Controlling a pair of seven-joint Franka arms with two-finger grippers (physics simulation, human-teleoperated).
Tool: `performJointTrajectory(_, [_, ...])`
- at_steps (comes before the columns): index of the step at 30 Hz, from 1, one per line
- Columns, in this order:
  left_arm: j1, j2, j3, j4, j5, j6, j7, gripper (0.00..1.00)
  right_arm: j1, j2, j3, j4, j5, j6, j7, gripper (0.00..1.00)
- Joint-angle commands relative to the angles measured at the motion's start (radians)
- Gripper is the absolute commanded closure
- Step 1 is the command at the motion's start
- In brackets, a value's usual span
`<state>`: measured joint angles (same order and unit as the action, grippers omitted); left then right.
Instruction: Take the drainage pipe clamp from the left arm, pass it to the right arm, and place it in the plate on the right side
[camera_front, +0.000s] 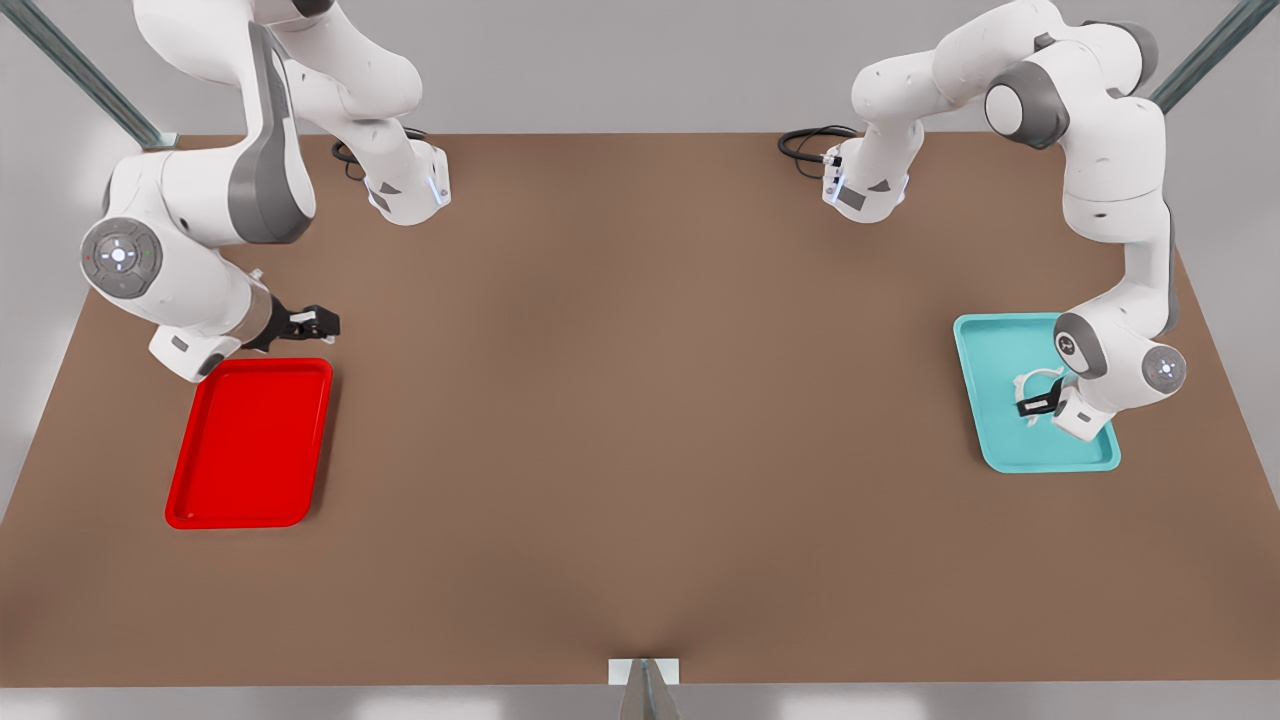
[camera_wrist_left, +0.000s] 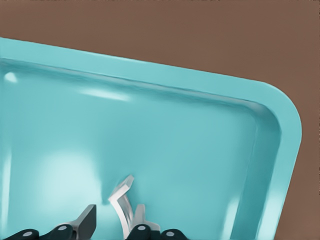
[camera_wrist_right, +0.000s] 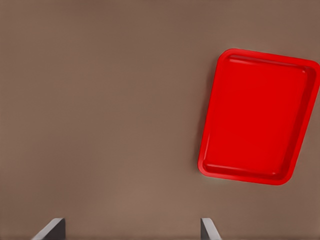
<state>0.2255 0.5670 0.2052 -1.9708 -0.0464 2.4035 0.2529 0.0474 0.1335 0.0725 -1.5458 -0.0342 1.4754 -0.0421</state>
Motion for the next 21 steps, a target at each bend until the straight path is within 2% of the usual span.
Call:
performJointTrajectory(1, [0.0,-0.003,-0.001,0.001,-0.003,-0.004,0.032,0.47,0.0,-0.002,0.0,-0.005,0.001,0.014,-0.005,0.0])
performJointTrajectory(14, [-0.002,0.008,-0.001,0.001,-0.004,-0.07,-0.02,0.47,-0.001,-0.002,0.001,-0.013,0.002,0.016,-0.005,0.0])
performJointTrajectory(16, [-0.003,0.008,-0.001,0.001,-0.004,-0.069,-0.04,0.57,0.0,0.0,0.0,-0.014,0.002,0.016,-0.005,0.0])
performJointTrajectory(17, [-0.003,0.008,0.0,0.001,-0.004,-0.07,-0.041,0.66,0.0,0.0,0.0,-0.014,0.002,0.016,-0.005,0.0])
performJointTrajectory(18, [-0.003,0.007,0.0,0.001,-0.004,-0.07,-0.041,0.7,0.0,0.0,0.0,-0.014,0.002,0.016,-0.005,0.0])
performJointTrajectory(21, [-0.003,0.007,0.0,0.003,-0.004,-0.07,-0.041,0.72,0.0,-0.002,0.0,-0.023,0.002,0.022,-0.005,0.0])
